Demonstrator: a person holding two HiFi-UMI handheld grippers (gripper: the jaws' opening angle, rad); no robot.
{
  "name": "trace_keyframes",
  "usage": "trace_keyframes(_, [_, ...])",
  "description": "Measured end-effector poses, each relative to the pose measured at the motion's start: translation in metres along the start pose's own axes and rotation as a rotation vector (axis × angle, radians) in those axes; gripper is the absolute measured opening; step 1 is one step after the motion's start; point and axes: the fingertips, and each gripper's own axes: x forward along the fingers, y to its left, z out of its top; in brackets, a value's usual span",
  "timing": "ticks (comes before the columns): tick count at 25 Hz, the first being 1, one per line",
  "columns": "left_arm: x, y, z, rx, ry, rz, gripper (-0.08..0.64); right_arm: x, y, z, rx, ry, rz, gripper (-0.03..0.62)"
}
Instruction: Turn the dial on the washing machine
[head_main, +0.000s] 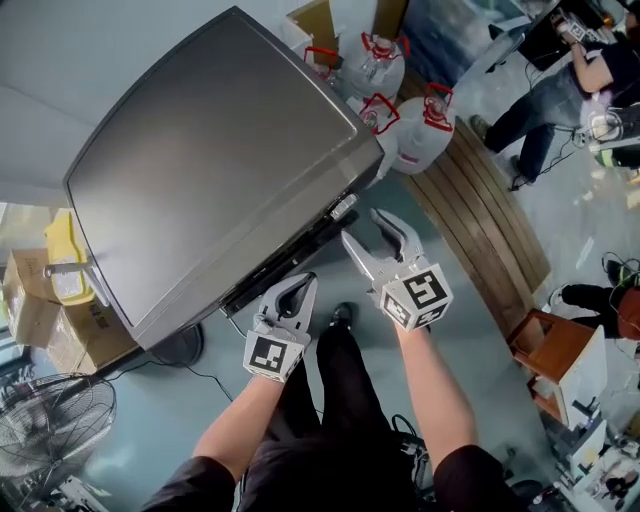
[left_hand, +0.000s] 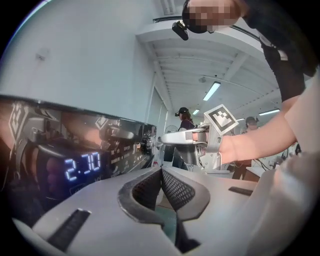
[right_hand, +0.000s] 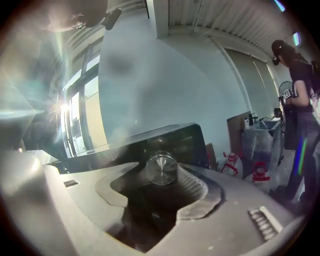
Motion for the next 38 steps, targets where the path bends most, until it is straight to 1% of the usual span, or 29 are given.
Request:
trace_keyframes(1, [-0.001,-0.002,0.006,0.003,-0.004,0.008,0.015,-0.006,0.002,0.003,-0.014,-0.007,-0.01,0.209])
trace_keyframes(2, [-0.002,-0.005,0.014,0.004,-0.008,0.015,0.015,-0.013,0.006,0.006,-0.032,-0.013,-0.021,0.158])
trace_keyframes(5, [-0.008,-0.014,0.039,0.005,-0.028,0.031,0.015,-0.035,0.02,0.016,-0.072,-0.008,-0.041,0.067])
trace_keyframes(6, [-0.01,-0.018,0.047,0.004,-0.034,0.036,0.015,-0.042,0.026,0.019,-0.069,-0.002,-0.043,0.04])
trace_keyframes(7, [-0.014,-0.022,0.056,0.003,-0.04,0.042,0.015,-0.05,0.032,0.024,-0.06,0.002,-0.046,0.029])
trace_keyframes(9, [-0.021,-0.029,0.077,0.006,-0.066,0.062,0.015,-0.068,0.041,0.036,-0.047,-0.003,-0.061,0.023])
trace_keyframes(11, [-0.03,-0.037,0.098,0.012,-0.101,0.079,0.015,-0.087,0.048,0.052,-0.058,-0.02,-0.086,0.022])
trace_keyframes(16, [-0.063,-0.049,0.126,0.017,-0.119,0.104,0.015,-0.129,0.064,0.089,-0.105,-0.056,-0.16,0.021])
trace_keyframes(20, [-0.099,-0.049,0.156,0.015,-0.125,0.113,0.015,-0.158,0.086,0.11,-0.122,-0.082,-0.171,0.021])
trace_keyframes(22, [-0.124,-0.05,0.163,0.015,-0.132,0.116,0.015,-0.175,0.101,0.109,-0.152,-0.075,-0.168,0.022])
trace_keyframes(25, [-0.165,-0.048,0.166,0.02,-0.145,0.14,0.015,-0.201,0.123,0.102,-0.193,-0.051,-0.184,0.023])
trace_keyframes(30, [-0.232,-0.041,0.161,0.019,-0.186,0.158,0.015,-0.253,0.155,0.107,-0.177,-0.109,-0.269,0.021])
trace_keyframes(34, [-0.284,-0.052,0.142,0.026,-0.202,0.157,0.015,-0.296,0.197,0.092,-0.182,-0.129,-0.306,0.021])
trace_keyframes(38, [-0.34,-0.072,0.124,0.023,-0.214,0.166,0.015,-0.342,0.24,0.071,-0.174,-0.138,-0.333,0.021])
